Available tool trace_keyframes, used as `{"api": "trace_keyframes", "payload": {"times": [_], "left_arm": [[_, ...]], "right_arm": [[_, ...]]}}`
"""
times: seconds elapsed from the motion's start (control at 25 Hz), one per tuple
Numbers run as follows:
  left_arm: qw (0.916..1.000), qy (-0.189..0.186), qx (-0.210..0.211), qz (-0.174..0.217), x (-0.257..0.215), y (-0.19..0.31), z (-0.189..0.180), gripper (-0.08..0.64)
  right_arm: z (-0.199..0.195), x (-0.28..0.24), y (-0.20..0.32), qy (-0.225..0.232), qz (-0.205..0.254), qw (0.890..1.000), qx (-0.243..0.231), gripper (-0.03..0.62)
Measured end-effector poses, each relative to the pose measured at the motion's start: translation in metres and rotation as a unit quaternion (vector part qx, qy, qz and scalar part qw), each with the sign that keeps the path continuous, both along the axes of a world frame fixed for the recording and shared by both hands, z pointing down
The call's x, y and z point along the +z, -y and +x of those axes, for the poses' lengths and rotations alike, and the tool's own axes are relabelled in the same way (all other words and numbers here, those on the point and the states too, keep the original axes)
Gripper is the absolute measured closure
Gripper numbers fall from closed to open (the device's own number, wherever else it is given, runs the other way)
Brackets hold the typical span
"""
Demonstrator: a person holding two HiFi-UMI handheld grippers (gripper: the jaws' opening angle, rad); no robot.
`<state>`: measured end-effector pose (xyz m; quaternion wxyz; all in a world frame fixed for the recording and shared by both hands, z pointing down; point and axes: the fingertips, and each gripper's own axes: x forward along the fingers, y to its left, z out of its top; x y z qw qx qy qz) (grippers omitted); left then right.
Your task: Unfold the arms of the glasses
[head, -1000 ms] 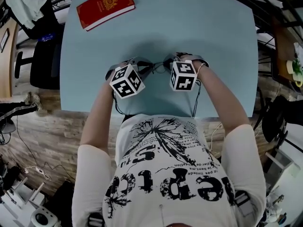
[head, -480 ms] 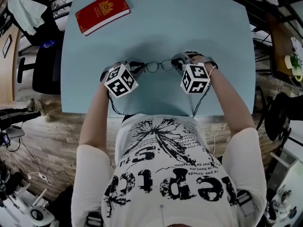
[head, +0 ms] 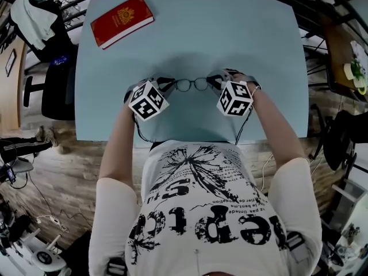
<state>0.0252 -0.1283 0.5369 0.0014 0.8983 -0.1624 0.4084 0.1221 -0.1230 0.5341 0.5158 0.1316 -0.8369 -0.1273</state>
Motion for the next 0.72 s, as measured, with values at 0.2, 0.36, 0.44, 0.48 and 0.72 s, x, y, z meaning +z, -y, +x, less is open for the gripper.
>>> {"api": "trace_keyframes", "payload": {"times": [0.2,0.36,0.44,0.48,0.72], "left_arm": [[0.9999,-0.004,-0.011,-0.009,-0.001,-0.002,0.001,0.532],[0.9997,-0.007,-0.020,-0.012,0.000,-0.004,0.001,0.532],[0.9997,-0.005,-0.021,-0.014,0.002,-0.003,0.000,0.495],[0.9996,-0.006,-0.022,-0.015,0.002,-0.004,0.000,0.455],[0.9980,-0.034,-0.053,-0.004,-0.009,-0.018,-0.008,0.413]], "right_arm": [[0.005,-0.003,0.002,0.010,0.002,1.000,0.019,0.548],[0.009,-0.004,0.000,0.018,-0.001,0.999,0.028,0.522],[0.010,-0.004,-0.001,0.022,-0.004,0.999,0.033,0.482],[0.010,-0.004,-0.002,0.024,-0.005,0.999,0.036,0.470],[0.019,-0.019,-0.016,0.074,-0.007,0.993,0.096,0.443]]}}
